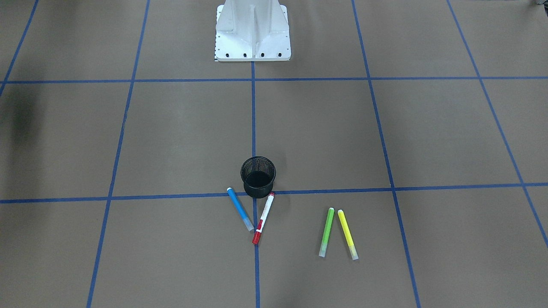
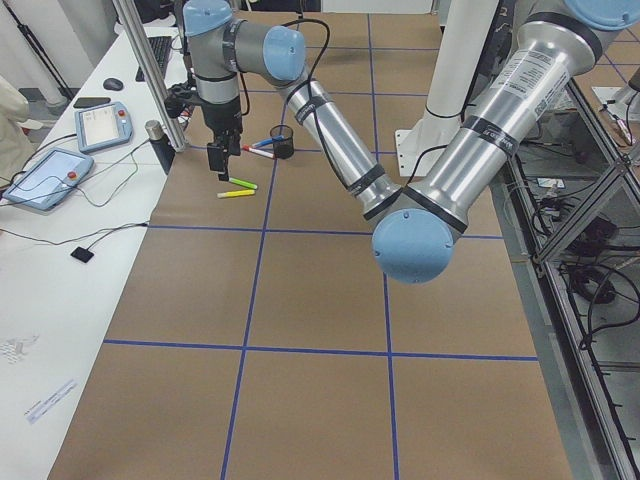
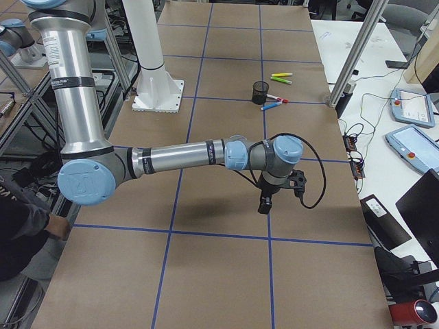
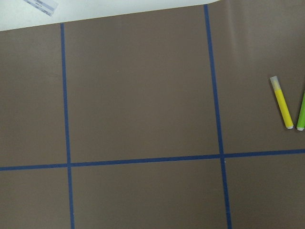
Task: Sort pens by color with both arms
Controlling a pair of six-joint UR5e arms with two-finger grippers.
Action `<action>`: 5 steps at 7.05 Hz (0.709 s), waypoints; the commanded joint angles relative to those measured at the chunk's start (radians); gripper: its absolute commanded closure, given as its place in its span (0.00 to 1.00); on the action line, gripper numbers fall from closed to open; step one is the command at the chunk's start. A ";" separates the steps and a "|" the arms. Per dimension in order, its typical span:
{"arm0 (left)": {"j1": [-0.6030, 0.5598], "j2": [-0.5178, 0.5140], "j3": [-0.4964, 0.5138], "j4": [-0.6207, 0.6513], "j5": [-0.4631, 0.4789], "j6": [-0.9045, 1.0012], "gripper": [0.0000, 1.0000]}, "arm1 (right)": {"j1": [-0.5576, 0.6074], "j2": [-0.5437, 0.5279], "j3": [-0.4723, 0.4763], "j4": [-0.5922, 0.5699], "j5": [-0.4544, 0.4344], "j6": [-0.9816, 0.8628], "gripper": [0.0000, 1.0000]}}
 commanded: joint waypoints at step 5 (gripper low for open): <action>-0.088 0.228 0.345 -0.387 0.005 0.235 0.01 | 0.000 -0.005 -0.013 0.000 -0.020 -0.002 0.00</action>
